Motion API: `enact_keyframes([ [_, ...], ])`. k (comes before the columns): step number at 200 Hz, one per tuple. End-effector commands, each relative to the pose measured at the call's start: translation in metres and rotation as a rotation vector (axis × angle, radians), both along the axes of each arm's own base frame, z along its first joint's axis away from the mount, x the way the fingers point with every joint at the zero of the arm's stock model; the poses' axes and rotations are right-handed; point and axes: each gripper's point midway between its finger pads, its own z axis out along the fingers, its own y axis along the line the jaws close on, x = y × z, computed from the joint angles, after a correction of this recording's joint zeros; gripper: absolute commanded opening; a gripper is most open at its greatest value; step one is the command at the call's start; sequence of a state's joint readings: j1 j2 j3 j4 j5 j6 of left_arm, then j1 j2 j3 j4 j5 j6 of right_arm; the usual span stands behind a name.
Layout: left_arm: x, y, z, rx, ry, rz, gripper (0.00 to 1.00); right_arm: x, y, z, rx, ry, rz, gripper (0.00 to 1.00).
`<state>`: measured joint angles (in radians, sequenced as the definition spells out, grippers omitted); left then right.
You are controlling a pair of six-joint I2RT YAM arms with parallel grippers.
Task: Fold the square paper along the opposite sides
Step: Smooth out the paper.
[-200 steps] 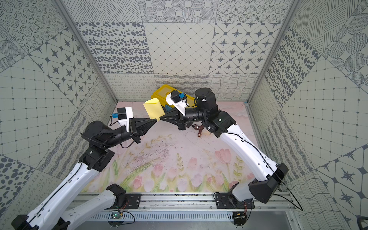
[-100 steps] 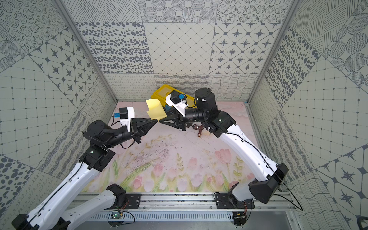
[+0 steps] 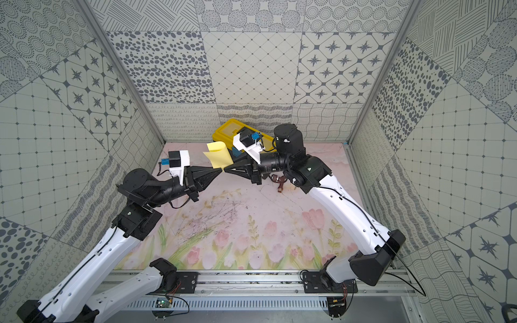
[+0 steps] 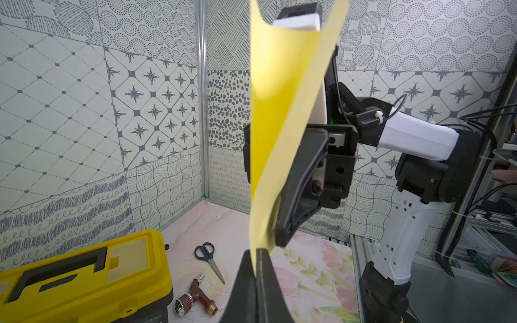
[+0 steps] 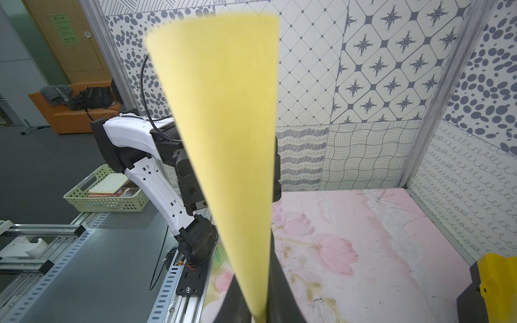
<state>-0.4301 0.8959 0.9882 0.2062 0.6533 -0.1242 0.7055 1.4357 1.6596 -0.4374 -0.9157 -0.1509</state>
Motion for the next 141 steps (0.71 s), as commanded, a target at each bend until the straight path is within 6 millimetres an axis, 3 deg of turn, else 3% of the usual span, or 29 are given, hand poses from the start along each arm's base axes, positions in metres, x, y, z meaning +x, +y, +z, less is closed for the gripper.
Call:
enact_keyframes([
  [1, -0.012, -0.001, 0.014, -0.025, -0.046, -0.05, 0.0, -0.002, 0.001, 0.007, 0.022, -0.038, 0.011, 0.1],
  [20, -0.015, -0.003, 0.014, -0.024, -0.04, -0.071, 0.0, -0.001, 0.0, 0.008, 0.023, -0.049, 0.001, 0.0],
  [72, -0.014, -0.004, 0.006, -0.013, -0.014, -0.078, 0.0, -0.005, -0.005, 0.016, 0.037, -0.088, -0.007, 0.0],
  [84, -0.014, -0.004, 0.005, -0.013, -0.011, -0.078, 0.0, -0.006, -0.006, 0.017, 0.04, -0.099, -0.008, 0.12],
  [101, -0.014, -0.005, 0.003, -0.01, -0.007, -0.082, 0.0, -0.006, -0.007, 0.019, 0.043, -0.109, -0.012, 0.13],
  [119, -0.014, -0.005, 0.002, -0.009, -0.005, -0.084, 0.0, -0.006, -0.007, 0.021, 0.048, -0.116, -0.01, 0.0],
  [141, -0.013, -0.005, -0.001, -0.003, 0.005, -0.083, 0.0, -0.006, -0.006, 0.023, 0.05, -0.119, -0.008, 0.0],
])
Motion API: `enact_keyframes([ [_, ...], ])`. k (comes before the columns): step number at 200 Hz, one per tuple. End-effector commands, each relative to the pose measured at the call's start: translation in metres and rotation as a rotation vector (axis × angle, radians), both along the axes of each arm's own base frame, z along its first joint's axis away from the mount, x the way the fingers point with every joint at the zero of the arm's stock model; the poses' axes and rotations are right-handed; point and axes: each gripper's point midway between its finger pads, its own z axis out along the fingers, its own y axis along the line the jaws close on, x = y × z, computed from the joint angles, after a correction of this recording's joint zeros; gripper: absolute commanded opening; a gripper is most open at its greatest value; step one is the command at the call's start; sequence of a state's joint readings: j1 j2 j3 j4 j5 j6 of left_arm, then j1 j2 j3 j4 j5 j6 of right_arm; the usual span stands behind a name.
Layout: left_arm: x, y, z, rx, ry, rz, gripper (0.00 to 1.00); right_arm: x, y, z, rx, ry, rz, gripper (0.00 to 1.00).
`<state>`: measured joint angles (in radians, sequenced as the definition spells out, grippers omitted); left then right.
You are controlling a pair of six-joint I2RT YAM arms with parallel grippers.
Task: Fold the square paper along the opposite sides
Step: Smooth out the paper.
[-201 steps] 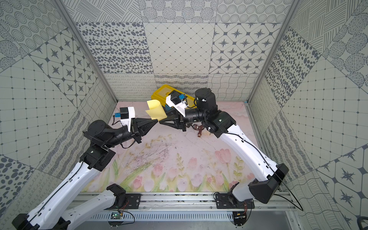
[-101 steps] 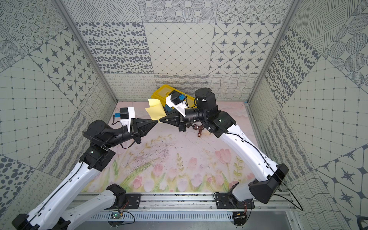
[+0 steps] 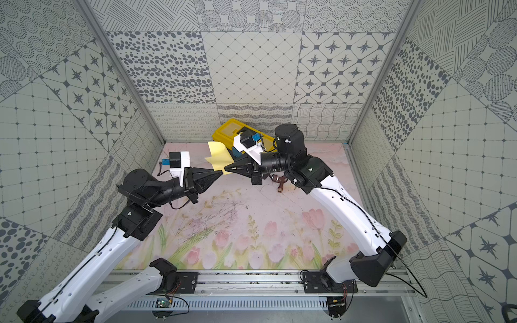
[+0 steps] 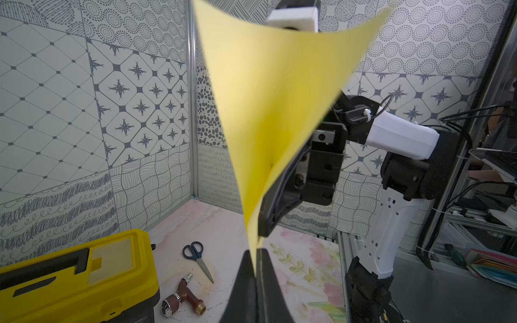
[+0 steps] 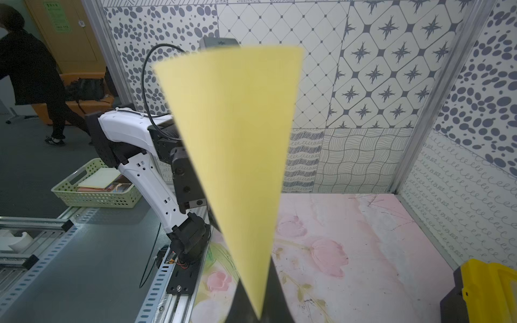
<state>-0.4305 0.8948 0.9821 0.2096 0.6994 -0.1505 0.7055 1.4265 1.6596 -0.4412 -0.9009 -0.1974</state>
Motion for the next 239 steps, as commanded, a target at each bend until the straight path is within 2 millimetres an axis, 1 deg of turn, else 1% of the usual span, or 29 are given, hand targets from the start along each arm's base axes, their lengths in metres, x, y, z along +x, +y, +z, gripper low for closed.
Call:
enact_keyframes([
  [1, -0.006, -0.002, 0.001, -0.001, -0.015, -0.034, 0.0, -0.006, -0.004, 0.021, 0.046, -0.068, 0.002, 0.0],
  [18, -0.005, -0.002, -0.001, 0.002, -0.012, -0.031, 0.0, -0.006, -0.004, 0.022, 0.047, -0.069, 0.002, 0.0],
  [25, -0.006, -0.002, -0.001, 0.003, -0.012, -0.031, 0.0, -0.005, -0.004, 0.022, 0.048, -0.074, -0.003, 0.13],
  [32, -0.006, -0.002, -0.001, 0.004, -0.011, -0.031, 0.0, -0.005, -0.005, 0.024, 0.05, -0.079, -0.006, 0.17],
  [40, -0.006, -0.002, -0.001, 0.005, -0.01, -0.034, 0.0, -0.004, -0.005, 0.025, 0.052, -0.08, -0.009, 0.15],
  [47, -0.006, -0.002, -0.002, 0.006, -0.01, -0.034, 0.0, -0.003, -0.004, 0.026, 0.053, -0.081, -0.011, 0.0],
  [81, -0.006, -0.002, -0.004, 0.01, -0.004, -0.035, 0.0, -0.005, -0.004, 0.032, 0.062, -0.083, -0.007, 0.0],
  [83, -0.006, -0.002, -0.004, 0.01, -0.004, -0.036, 0.0, -0.004, -0.004, 0.032, 0.062, -0.085, -0.008, 0.02],
  [86, -0.006, -0.002, -0.005, 0.011, -0.001, -0.035, 0.0, -0.004, -0.005, 0.032, 0.063, -0.087, -0.009, 0.12],
  [88, -0.006, -0.002, -0.005, 0.011, -0.002, -0.036, 0.0, -0.004, -0.005, 0.033, 0.063, -0.089, -0.009, 0.16],
  [96, -0.006, -0.002, -0.006, 0.012, -0.001, -0.035, 0.0, -0.004, -0.005, 0.033, 0.064, -0.092, -0.012, 0.2],
  [100, -0.006, -0.002, -0.006, 0.013, 0.0, -0.035, 0.0, -0.004, -0.005, 0.034, 0.064, -0.093, -0.013, 0.16],
  [105, -0.006, -0.002, -0.007, 0.014, 0.0, -0.034, 0.0, -0.004, -0.005, 0.036, 0.067, -0.096, -0.015, 0.02],
  [107, -0.005, -0.002, -0.007, 0.014, 0.002, -0.034, 0.0, -0.003, -0.005, 0.036, 0.067, -0.095, -0.016, 0.0],
  [138, -0.004, -0.003, -0.01, 0.017, 0.012, -0.032, 0.0, -0.005, -0.006, 0.042, 0.075, -0.101, -0.013, 0.0],
  [141, -0.004, -0.003, -0.011, 0.018, 0.014, -0.032, 0.0, -0.005, -0.006, 0.042, 0.075, -0.103, -0.016, 0.06],
  [146, -0.004, -0.003, -0.012, 0.019, 0.017, -0.032, 0.0, -0.005, -0.007, 0.043, 0.075, -0.105, -0.018, 0.11],
  [155, -0.003, -0.003, -0.014, 0.02, 0.022, -0.033, 0.0, -0.003, -0.007, 0.043, 0.076, -0.108, -0.023, 0.13],
  [158, -0.003, -0.003, -0.014, 0.019, 0.023, -0.033, 0.0, -0.003, -0.007, 0.043, 0.076, -0.108, -0.025, 0.11],
  [162, -0.003, -0.003, -0.014, 0.02, 0.025, -0.034, 0.0, -0.003, -0.007, 0.044, 0.077, -0.107, -0.026, 0.0],
  [189, -0.002, -0.004, -0.019, 0.023, 0.04, -0.034, 0.0, -0.003, -0.007, 0.047, 0.075, -0.103, -0.019, 0.0],
  [197, -0.002, -0.004, -0.02, 0.024, 0.042, -0.034, 0.0, -0.002, -0.007, 0.049, 0.076, -0.107, -0.027, 0.21],
  [203, -0.001, -0.004, -0.02, 0.023, 0.045, -0.034, 0.0, -0.001, -0.008, 0.049, 0.076, -0.11, -0.033, 0.24],
  [208, -0.001, -0.004, -0.021, 0.024, 0.048, -0.036, 0.0, 0.0, -0.008, 0.05, 0.077, -0.111, -0.034, 0.19],
  [210, -0.001, -0.004, -0.021, 0.024, 0.048, -0.036, 0.0, -0.001, -0.008, 0.05, 0.078, -0.112, -0.033, 0.14],
  [211, -0.001, -0.004, -0.021, 0.024, 0.047, -0.036, 0.0, -0.001, -0.007, 0.05, 0.077, -0.111, -0.033, 0.07],
  [212, -0.002, -0.004, -0.021, 0.024, 0.047, -0.036, 0.0, 0.0, -0.008, 0.05, 0.078, -0.112, -0.034, 0.07],
  [214, -0.001, -0.004, -0.021, 0.024, 0.047, -0.036, 0.0, 0.0, -0.007, 0.05, 0.077, -0.112, -0.036, 0.0],
  [239, -0.001, -0.004, -0.022, 0.025, 0.05, -0.034, 0.0, 0.0, -0.008, 0.053, 0.077, -0.11, -0.032, 0.0],
])
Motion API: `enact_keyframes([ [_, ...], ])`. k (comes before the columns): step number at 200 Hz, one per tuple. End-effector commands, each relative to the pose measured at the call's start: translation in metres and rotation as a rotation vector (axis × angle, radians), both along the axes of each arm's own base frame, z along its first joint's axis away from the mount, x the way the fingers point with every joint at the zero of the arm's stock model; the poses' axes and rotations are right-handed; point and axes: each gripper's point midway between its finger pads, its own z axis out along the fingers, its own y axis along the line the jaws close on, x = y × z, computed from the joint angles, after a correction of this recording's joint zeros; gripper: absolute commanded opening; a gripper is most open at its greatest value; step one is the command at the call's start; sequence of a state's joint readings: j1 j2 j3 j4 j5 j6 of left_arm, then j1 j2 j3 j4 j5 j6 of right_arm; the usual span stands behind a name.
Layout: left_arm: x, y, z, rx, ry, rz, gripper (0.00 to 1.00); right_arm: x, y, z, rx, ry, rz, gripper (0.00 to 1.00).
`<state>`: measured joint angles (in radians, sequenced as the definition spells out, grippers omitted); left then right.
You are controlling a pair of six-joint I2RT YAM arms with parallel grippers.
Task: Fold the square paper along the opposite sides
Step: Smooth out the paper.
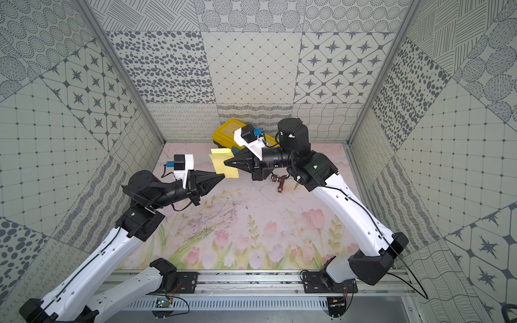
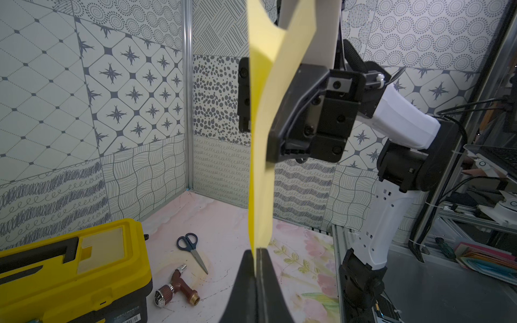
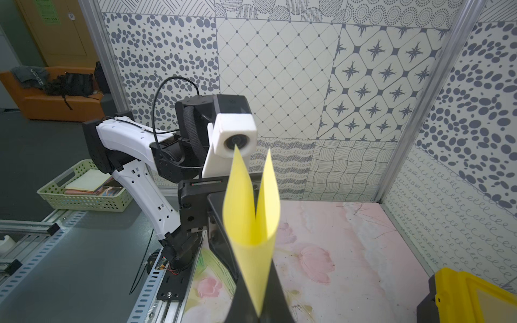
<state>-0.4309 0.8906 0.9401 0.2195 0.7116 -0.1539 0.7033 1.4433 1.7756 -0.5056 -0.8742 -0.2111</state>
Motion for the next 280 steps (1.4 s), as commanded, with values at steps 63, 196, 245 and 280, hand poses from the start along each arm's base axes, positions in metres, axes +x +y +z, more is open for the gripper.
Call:
enact_keyframes([
  [63, 0.0, -0.003, -0.01, 0.017, 0.029, -0.023, 0.0, 0.004, -0.005, 0.032, 0.06, -0.082, -0.034, 0.01],
  [196, 0.004, -0.004, -0.023, 0.031, 0.057, -0.014, 0.0, 0.012, -0.008, 0.038, 0.063, -0.092, -0.064, 0.05],
  [245, 0.004, -0.004, -0.026, 0.034, 0.064, -0.011, 0.0, 0.012, -0.01, 0.039, 0.064, -0.096, -0.069, 0.0],
  [280, 0.004, -0.003, -0.027, 0.035, 0.068, -0.009, 0.0, 0.014, -0.01, 0.037, 0.061, -0.092, -0.077, 0.09],
])
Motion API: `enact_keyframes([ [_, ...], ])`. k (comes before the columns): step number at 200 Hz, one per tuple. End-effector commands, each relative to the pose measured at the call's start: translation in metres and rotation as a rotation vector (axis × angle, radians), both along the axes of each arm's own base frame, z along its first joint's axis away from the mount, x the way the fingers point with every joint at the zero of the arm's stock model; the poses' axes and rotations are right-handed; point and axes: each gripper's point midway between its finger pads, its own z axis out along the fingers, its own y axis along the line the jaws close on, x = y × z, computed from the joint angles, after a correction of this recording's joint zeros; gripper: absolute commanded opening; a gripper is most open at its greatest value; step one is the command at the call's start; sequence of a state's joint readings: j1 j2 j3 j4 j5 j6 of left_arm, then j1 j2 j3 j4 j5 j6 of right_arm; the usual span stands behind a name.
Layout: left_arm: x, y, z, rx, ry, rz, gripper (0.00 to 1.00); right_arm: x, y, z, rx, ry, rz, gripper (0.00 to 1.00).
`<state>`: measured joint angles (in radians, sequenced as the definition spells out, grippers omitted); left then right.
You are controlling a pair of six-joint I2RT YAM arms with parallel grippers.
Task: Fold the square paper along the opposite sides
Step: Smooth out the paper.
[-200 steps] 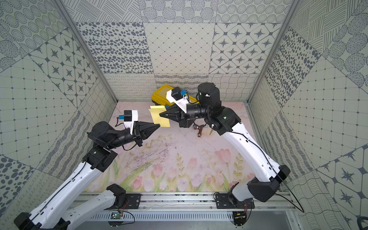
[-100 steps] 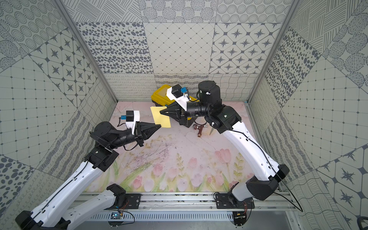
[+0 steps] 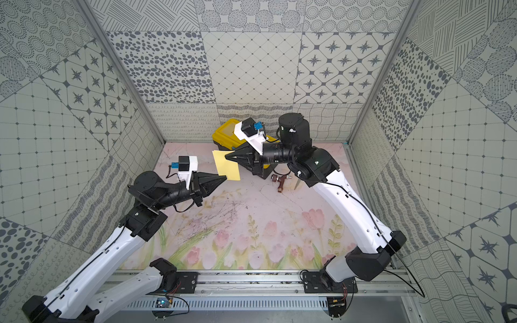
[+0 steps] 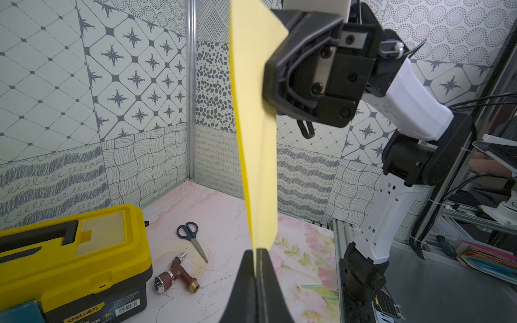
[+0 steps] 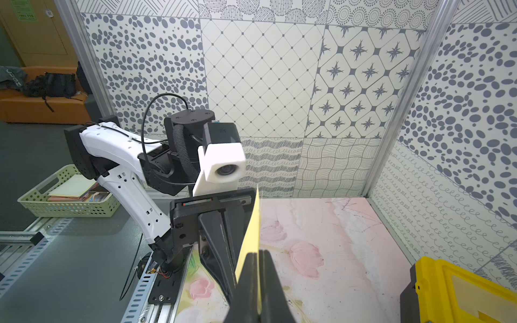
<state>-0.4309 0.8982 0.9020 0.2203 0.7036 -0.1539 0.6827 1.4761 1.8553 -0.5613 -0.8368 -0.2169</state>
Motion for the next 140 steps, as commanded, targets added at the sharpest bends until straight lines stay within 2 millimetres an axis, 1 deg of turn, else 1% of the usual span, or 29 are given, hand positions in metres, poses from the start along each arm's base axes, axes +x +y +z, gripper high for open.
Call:
enact_keyframes([
  [1, -0.003, -0.001, -0.008, 0.017, 0.025, -0.017, 0.0, -0.001, -0.007, 0.029, 0.069, -0.091, -0.02, 0.09],
  [5, -0.003, -0.001, -0.009, 0.017, 0.027, -0.016, 0.0, 0.0, -0.007, 0.029, 0.068, -0.092, -0.024, 0.08],
  [9, -0.003, -0.001, -0.009, 0.018, 0.029, -0.016, 0.0, 0.0, -0.007, 0.029, 0.068, -0.093, -0.026, 0.0],
  [32, -0.002, -0.001, -0.013, 0.02, 0.043, -0.011, 0.0, -0.003, -0.008, 0.029, 0.066, -0.093, -0.017, 0.0],
  [44, -0.001, 0.0, -0.017, 0.02, 0.056, -0.005, 0.0, 0.002, -0.009, 0.03, 0.067, -0.087, -0.049, 0.0],
  [49, -0.001, 0.0, -0.018, 0.018, 0.061, -0.001, 0.0, 0.006, -0.009, 0.029, 0.064, -0.086, -0.071, 0.16],
  [60, 0.0, 0.0, -0.024, 0.015, 0.083, 0.003, 0.0, 0.011, -0.012, 0.031, 0.07, -0.1, -0.111, 0.48],
  [65, 0.0, 0.001, -0.027, 0.011, 0.095, 0.006, 0.0, 0.013, -0.013, 0.033, 0.079, -0.107, -0.134, 0.67],
  [66, 0.001, 0.001, -0.027, 0.01, 0.097, 0.006, 0.0, 0.014, -0.014, 0.033, 0.081, -0.108, -0.14, 0.69],
  [69, 0.001, 0.001, -0.029, 0.008, 0.106, 0.008, 0.0, 0.017, -0.015, 0.035, 0.09, -0.109, -0.158, 0.8],
  [72, 0.001, 0.0, -0.032, 0.005, 0.118, 0.008, 0.0, 0.019, -0.016, 0.036, 0.1, -0.109, -0.178, 0.86],
  [79, 0.003, 0.0, -0.038, -0.003, 0.147, 0.01, 0.0, 0.024, -0.02, 0.04, 0.126, -0.109, -0.224, 0.96],
  [92, 0.008, -0.001, -0.052, -0.028, 0.225, 0.011, 0.0, 0.031, -0.031, 0.048, 0.175, -0.109, -0.308, 0.97],
  [112, 0.02, -0.008, -0.08, -0.068, 0.393, 0.0, 0.0, 0.043, -0.051, 0.048, 0.239, -0.074, -0.447, 0.97],
  [114, 0.021, -0.008, -0.083, -0.073, 0.413, -0.001, 0.0, 0.042, -0.054, 0.051, 0.251, -0.074, -0.457, 0.97],
  [126, 0.03, -0.013, -0.102, -0.099, 0.538, -0.006, 0.0, 0.048, -0.065, 0.042, 0.282, -0.039, -0.521, 0.97],
  [140, 0.04, -0.02, -0.13, -0.114, 0.699, -0.005, 0.0, 0.053, -0.075, 0.027, 0.287, 0.009, -0.576, 0.97],
])
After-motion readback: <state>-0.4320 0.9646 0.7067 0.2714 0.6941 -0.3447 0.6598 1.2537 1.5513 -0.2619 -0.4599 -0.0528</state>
